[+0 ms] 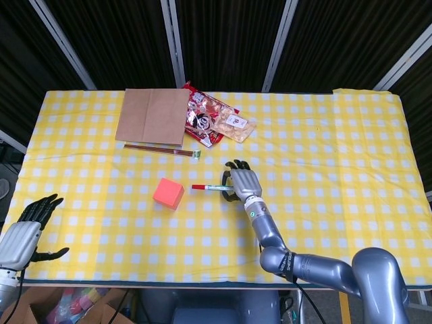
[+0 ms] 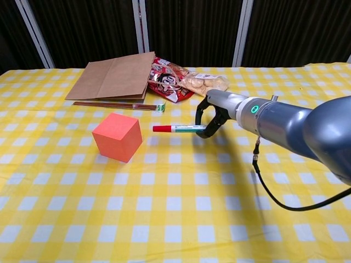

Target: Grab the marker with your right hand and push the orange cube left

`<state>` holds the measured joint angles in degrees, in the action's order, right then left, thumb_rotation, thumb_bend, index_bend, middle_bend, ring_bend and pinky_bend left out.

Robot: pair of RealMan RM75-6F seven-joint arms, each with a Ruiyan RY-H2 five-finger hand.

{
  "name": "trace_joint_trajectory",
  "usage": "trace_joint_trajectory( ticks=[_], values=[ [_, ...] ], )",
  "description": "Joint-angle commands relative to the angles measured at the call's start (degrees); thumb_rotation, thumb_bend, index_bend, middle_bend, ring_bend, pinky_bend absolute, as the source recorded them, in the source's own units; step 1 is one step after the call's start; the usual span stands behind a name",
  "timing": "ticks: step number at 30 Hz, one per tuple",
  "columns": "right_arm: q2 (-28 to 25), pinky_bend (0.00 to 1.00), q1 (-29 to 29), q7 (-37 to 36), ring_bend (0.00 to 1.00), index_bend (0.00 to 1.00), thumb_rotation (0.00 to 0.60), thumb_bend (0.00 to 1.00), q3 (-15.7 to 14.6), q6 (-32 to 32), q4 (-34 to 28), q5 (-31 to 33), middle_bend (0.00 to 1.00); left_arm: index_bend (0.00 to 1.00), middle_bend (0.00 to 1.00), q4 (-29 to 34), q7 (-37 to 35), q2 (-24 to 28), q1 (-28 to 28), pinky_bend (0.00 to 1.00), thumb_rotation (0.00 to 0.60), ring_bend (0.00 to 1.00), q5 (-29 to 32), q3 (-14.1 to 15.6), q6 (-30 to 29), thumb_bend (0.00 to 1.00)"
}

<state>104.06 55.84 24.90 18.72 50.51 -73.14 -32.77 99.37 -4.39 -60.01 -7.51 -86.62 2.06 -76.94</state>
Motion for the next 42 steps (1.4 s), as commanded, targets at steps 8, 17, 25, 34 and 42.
trace_joint_trajectory(
  ticks=[8,17,25,34,42],
  values=[
    [3.0,0.00,1.6,-0.7,0.00,0.60,0.600,0.50,0.8,-1.0,-0.3,-0.2,0.17,0.00,0.00,0.2,-0.4,0.2,-0.1,0.00,0.600,0.00,-0.2,0.1,0.2,0.00],
    [6.5,0.00,3.5,-0.9,0.00,0.60,0.600,0.50,1.9,-0.2,0.2,-1.4,0.17,0.00,0.00,0.4,-0.2,0.2,0.0,0.00,0.600,0.00,-0.5,0.3,-0.1,0.00],
    [7.8,0.00,4.6,-0.5,0.00,0.60,0.600,0.50,2.6,0.2,0.1,-1.7,0.17,0.00,0.00,0.4,-0.5,0.2,0.0,0.00,0.600,0.00,-0.5,0.2,0.0,0.00],
    [6.9,0.00,3.8,1.4,0.00,0.60,0.600,0.50,0.8,2.0,0.5,-2.6,0.17,0.00,0.00,0.4,-0.7,0.4,0.0,0.00,0.600,0.00,-0.3,0.2,0.0,0.00],
    [0.2,0.00,-0.6,2.7,0.00,0.60,0.600,0.50,-1.8,6.0,-3.4,-5.0,0.17,0.00,0.00,0.3,-0.4,0.4,-0.1,0.00,0.600,0.00,-0.3,0.3,0.2,0.00]
  ],
)
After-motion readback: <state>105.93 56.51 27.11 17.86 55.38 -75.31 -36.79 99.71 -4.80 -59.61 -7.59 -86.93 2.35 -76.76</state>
